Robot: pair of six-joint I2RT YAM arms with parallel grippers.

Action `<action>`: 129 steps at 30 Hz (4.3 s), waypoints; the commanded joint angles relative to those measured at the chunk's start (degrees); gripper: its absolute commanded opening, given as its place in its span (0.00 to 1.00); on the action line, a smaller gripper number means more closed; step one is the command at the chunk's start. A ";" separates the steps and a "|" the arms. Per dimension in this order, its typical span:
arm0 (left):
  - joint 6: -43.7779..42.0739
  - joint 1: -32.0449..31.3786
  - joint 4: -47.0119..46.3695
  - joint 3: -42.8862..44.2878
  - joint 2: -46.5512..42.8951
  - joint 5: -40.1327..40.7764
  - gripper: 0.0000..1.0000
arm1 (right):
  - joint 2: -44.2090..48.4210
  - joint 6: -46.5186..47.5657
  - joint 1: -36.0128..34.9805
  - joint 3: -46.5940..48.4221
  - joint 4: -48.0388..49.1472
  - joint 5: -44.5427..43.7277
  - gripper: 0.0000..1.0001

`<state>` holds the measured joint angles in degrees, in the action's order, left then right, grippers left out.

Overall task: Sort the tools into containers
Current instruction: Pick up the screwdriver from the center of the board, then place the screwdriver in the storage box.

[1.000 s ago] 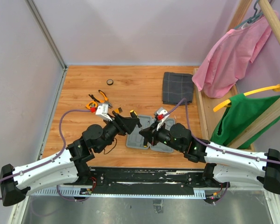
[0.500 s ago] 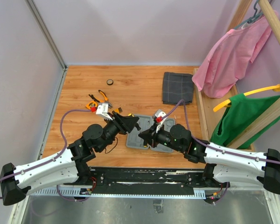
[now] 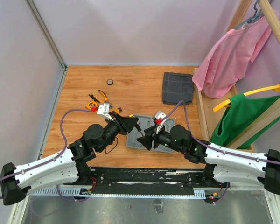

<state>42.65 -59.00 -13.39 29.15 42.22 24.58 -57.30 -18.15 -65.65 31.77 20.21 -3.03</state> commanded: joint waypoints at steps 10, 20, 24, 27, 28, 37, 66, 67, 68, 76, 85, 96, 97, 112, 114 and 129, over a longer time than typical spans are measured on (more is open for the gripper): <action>-3.59 -0.32 2.84 4.39 1.92 -1.62 0.01 | 7.72 5.82 -1.16 5.61 -11.03 -10.74 0.75; -5.10 -0.32 1.06 4.69 3.68 -6.81 0.01 | 5.01 -3.28 -1.08 12.76 -16.78 -10.28 0.69; -5.56 -0.34 0.43 4.82 4.11 -8.57 0.01 | 2.43 -4.86 -0.74 15.59 -18.53 -8.67 0.59; -5.65 -0.31 0.45 4.89 4.10 -8.80 0.01 | 1.00 -5.71 -0.16 16.84 -19.80 -6.18 0.54; -5.65 -0.30 0.42 4.87 4.06 -8.72 0.01 | 0.62 -5.81 0.02 16.99 -19.91 -5.33 0.52; -5.13 -0.32 0.39 4.71 4.09 -7.21 0.00 | 1.69 -5.04 0.79 15.82 -21.79 -1.85 0.47; -3.77 -0.32 -1.50 3.29 4.54 -9.22 0.01 | -3.26 -3.30 1.06 16.59 -15.02 0.94 0.30; -3.80 -0.28 -1.58 3.29 4.62 -9.34 0.01 | -3.47 -3.48 1.09 16.58 -15.14 0.34 0.29; -3.88 -0.33 -1.62 3.29 4.55 -9.45 0.00 | -3.59 -3.67 1.13 16.50 -15.38 -0.84 0.29; -4.16 -0.34 -1.29 3.17 4.49 -9.81 0.01 | -2.68 -4.27 1.30 15.39 -15.50 -7.83 0.33; -4.80 -0.27 0.48 3.68 3.66 -9.09 0.01 | -2.77 -5.41 1.40 14.20 -12.48 -4.64 0.07; -9.20 0.11 8.82 8.15 3.20 -5.21 0.50 | -2.13 -8.57 1.40 12.87 -15.65 -7.91 0.01; -9.51 0.61 9.58 8.51 3.17 -5.12 0.52 | -2.19 -9.03 1.40 12.67 -16.51 -9.12 0.01; -8.72 18.13 24.41 7.74 -1.94 -9.73 0.60 | -8.02 -29.39 9.66 12.76 -25.23 -18.85 0.01; -7.75 18.13 25.15 6.14 -3.53 -9.86 0.60 | -10.28 -30.92 11.18 13.52 -24.98 -18.55 0.01; -6.27 18.13 29.32 4.31 -5.54 -10.15 0.62 | -28.34 -36.39 12.55 21.43 -22.08 -17.05 0.01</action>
<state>36.23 -41.25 15.84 33.23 36.42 14.96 -82.83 -51.55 -53.89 49.63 -3.01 -20.67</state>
